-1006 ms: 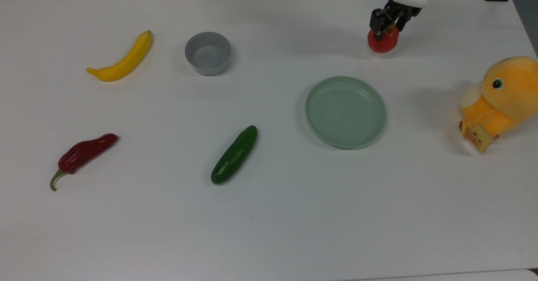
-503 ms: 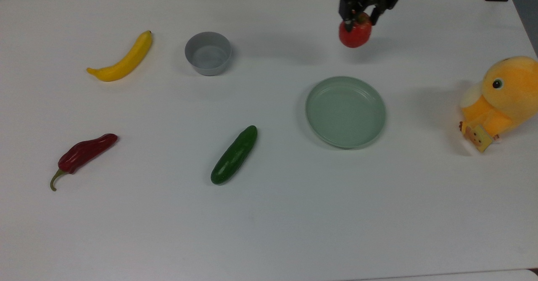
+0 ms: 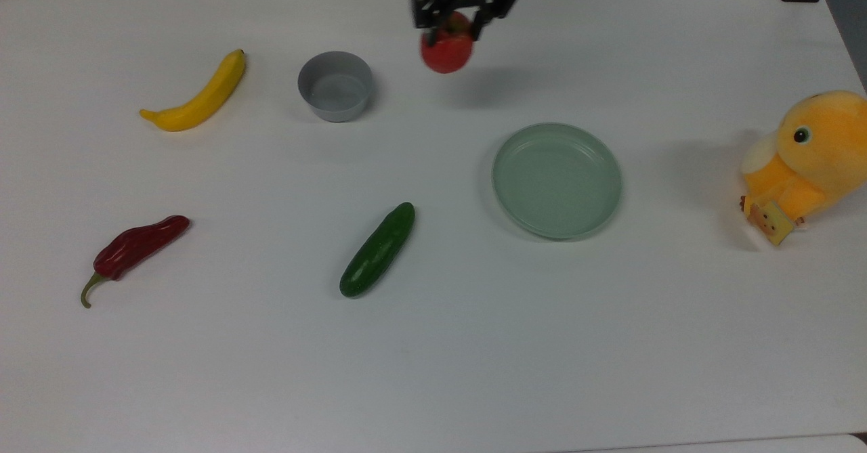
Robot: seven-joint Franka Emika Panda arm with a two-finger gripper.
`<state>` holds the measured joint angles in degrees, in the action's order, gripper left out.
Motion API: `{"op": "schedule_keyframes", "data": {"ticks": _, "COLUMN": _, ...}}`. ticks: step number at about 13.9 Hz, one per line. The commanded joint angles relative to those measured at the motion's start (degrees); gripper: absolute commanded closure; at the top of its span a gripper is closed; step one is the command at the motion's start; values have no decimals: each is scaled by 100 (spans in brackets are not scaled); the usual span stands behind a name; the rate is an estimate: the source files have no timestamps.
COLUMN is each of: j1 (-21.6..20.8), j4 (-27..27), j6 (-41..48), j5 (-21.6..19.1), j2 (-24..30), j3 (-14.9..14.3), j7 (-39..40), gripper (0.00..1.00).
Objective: Put the red apple in the bowl
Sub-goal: 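Lift the red apple and carry it over the grey bowl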
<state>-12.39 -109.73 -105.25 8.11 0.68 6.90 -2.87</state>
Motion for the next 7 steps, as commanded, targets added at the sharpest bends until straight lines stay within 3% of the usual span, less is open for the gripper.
{"op": "schedule_keyframes", "data": {"ticks": 1, "j1": -44, "j4": -128, "j6": 101, "j5": 33, "j2": 151, "j3": -889, "j7": 873, "gripper": 47}}
{"op": "schedule_keyframes", "data": {"ticks": 4, "j1": -53, "j4": -285, "j6": 57, "j5": 120, "j2": 99, "j3": -1234, "j7": 1340, "gripper": 47}}
{"op": "schedule_keyframes", "data": {"ticks": 7, "j1": -44, "j4": -593, "j6": 4, "j5": 296, "j2": 29, "j3": -1279, "j7": 1456, "gripper": 47}}
